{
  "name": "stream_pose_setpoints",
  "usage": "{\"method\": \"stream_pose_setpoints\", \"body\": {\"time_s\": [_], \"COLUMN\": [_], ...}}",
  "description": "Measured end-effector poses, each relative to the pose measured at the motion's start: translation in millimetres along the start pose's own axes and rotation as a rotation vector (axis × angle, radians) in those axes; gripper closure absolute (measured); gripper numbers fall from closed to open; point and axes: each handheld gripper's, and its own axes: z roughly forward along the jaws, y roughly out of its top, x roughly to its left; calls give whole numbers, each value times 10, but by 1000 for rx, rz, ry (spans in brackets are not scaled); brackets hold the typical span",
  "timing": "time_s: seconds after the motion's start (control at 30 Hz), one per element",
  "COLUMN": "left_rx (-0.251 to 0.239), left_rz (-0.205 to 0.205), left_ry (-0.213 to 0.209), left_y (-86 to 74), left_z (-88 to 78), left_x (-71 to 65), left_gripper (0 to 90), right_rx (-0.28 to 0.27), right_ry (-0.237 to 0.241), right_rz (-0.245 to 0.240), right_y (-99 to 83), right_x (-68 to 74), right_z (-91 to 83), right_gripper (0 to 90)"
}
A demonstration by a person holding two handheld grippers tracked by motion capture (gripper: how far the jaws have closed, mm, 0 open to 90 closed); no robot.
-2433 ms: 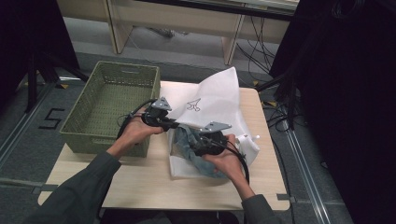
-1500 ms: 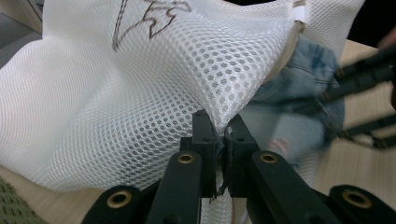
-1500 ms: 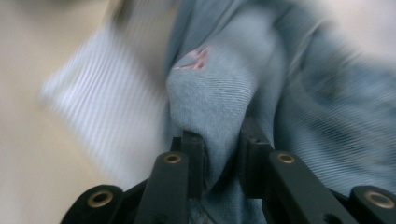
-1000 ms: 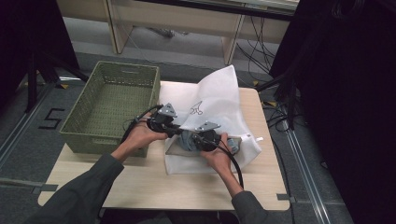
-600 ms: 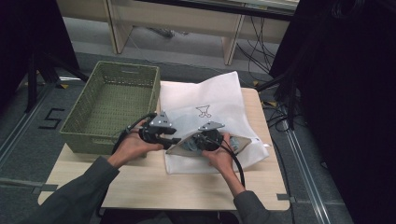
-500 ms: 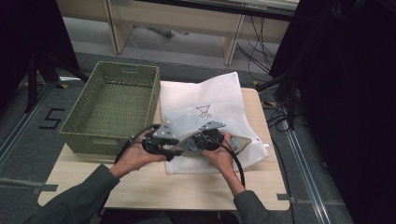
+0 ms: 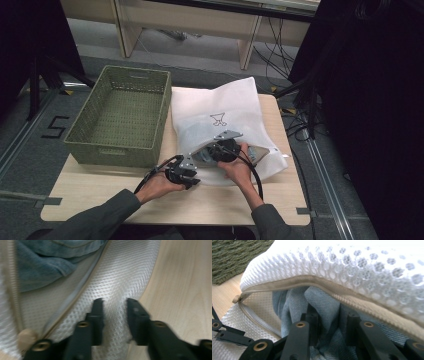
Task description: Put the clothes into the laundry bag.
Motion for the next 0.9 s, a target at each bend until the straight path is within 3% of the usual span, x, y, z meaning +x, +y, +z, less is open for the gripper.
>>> {"method": "stream_pose_setpoints", "body": {"time_s": [0.03,0.1,0.23,0.3,0.4,0.43,0.47,0.57,0.6,0.63,0.67,0.7,0.73,0.8,0.9], "left_rx": [10,27,58,80,87,70,84,75,82,70,83,66,83,89,88], "left_rz": [-12,15,8,25,28,-6,16,9,29,-4,31,-5,8,21,3], "left_ry": [-4,-8,-38,-50,-63,-61,-64,-68,-68,-69,-68,-69,-73,-72,-76], "left_y": [-5,-7,-35,-63,-105,-124,-131,-144,-144,-151,-139,-134,-124,-114,-106], "left_z": [-14,-41,-104,-152,-198,-197,-216,-219,-227,-217,-225,-207,-209,-207,-198], "left_x": [-10,-20,-58,-94,-117,-137,-126,-122,-107,-126,-105,-125,-108,-94,-102], "left_gripper": [763,813,829,832,835,835,836,838,838,837,837,837,837,836,833], "right_rx": [-1,-2,8,19,61,78,94,104,103,100,90,80,67,47,51], "right_ry": [-4,0,18,29,32,35,32,-31,-49,-64,-84,-116,-136,-138,-74], "right_rz": [-22,-29,-70,-88,-97,-107,-102,-123,-120,-120,-131,-135,-144,-123,-55], "right_y": [-1,1,-28,-56,-113,-124,-126,-101,-87,-66,-43,-23,-8,10,42], "right_x": [-10,1,78,135,234,248,256,220,195,163,125,96,58,-9,-16], "right_z": [-12,-50,-138,-157,-83,-42,-1,132,169,201,233,256,281,300,235], "right_gripper": [728,731,736,739,741,742,744,749,749,749,749,747,743,723,630]}}
